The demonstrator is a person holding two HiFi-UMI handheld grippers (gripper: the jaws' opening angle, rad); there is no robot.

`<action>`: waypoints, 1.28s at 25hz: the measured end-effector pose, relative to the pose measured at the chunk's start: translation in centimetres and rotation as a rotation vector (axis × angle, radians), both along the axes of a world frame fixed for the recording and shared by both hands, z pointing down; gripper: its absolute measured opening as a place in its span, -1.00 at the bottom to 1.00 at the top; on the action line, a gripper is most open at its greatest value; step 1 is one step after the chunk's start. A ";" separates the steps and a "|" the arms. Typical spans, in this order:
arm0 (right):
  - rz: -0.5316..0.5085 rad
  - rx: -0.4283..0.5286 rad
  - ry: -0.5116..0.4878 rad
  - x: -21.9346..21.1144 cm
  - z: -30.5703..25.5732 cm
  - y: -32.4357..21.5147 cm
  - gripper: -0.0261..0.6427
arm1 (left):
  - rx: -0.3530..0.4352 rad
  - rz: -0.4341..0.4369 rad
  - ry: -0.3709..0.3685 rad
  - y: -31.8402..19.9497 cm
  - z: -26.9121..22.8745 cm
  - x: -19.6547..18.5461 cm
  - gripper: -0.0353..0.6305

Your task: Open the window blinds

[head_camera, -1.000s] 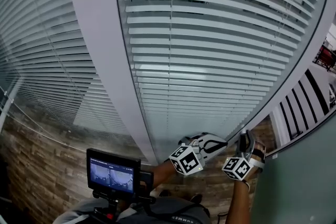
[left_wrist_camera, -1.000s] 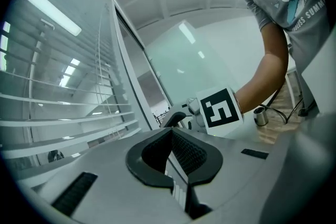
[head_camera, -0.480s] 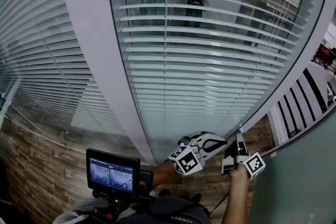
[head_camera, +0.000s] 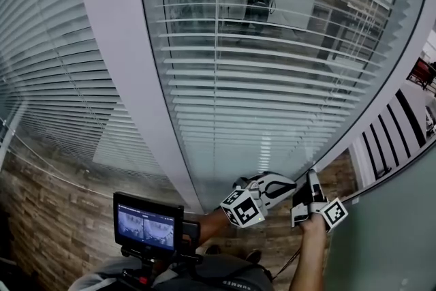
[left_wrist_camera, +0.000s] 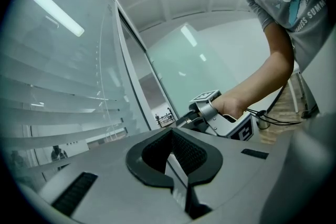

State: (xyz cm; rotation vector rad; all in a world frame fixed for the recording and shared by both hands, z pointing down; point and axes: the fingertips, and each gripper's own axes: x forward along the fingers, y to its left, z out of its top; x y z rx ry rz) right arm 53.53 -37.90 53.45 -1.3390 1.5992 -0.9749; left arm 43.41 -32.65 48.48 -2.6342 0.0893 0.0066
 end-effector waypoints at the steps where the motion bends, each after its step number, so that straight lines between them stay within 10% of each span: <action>1: -0.001 -0.001 0.018 0.0 0.0 0.0 -0.58 | 0.000 0.000 0.000 0.0 0.0 0.0 -0.89; 10: 0.011 -0.025 0.223 0.2 -0.3 0.8 -0.57 | 0.003 0.009 -0.005 0.2 0.0 0.4 -0.89; 16: 0.077 -0.139 0.837 0.2 -2.5 2.6 -0.54 | 0.001 0.008 -0.007 -0.2 0.2 -0.3 -0.89; 23: 0.003 0.118 1.329 -6.9 -9.4 3.9 -0.55 | 0.000 0.013 -0.006 0.1 0.4 -1.3 -0.89; 32: -0.046 0.149 1.464 -8.1 -10.1 4.3 -0.55 | 0.006 0.012 -0.005 0.2 0.2 -1.3 -0.89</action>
